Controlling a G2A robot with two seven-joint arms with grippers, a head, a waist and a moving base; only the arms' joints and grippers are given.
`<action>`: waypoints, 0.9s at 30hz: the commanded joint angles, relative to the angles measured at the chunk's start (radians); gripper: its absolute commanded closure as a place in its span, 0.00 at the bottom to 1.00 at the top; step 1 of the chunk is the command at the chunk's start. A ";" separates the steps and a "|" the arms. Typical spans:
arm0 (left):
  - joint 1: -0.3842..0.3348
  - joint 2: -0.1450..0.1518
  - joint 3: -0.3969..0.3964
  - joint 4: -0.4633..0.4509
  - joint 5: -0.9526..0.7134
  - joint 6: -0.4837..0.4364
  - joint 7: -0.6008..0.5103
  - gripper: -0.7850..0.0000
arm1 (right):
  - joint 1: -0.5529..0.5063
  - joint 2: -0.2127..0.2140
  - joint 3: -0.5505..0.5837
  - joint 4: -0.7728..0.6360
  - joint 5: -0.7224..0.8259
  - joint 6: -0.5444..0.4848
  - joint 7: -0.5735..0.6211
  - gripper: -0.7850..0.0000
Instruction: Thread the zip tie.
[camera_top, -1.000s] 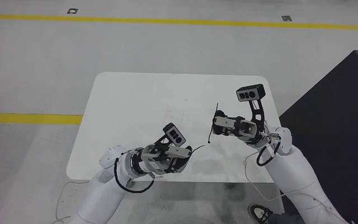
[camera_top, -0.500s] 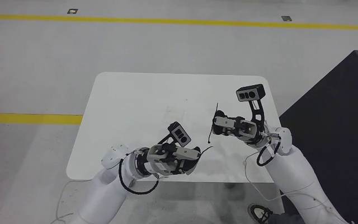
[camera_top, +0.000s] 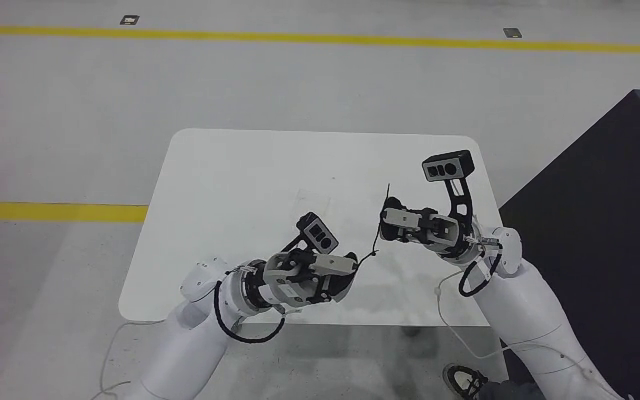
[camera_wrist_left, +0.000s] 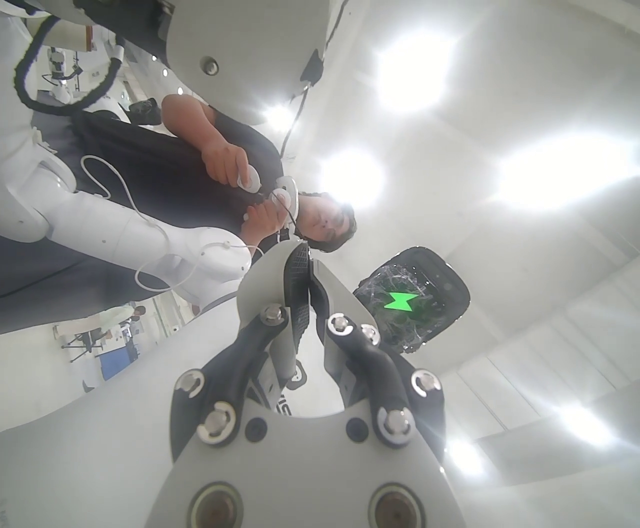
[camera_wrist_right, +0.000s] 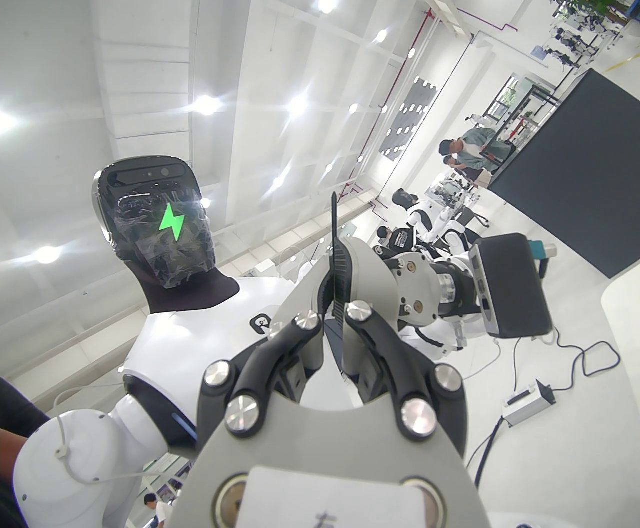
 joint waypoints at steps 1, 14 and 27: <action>0.009 0.001 -0.008 0.001 -0.004 -0.001 0.002 1.00 | 0.000 0.000 0.000 0.000 0.000 0.000 0.000 1.00; 0.051 0.006 -0.034 -0.012 -0.013 0.016 -0.013 1.00 | 0.000 0.000 0.000 0.000 0.000 0.000 0.000 1.00; 0.040 0.003 -0.018 -0.019 0.003 0.027 -0.005 1.00 | 0.000 0.000 0.000 0.000 0.000 0.000 0.000 1.00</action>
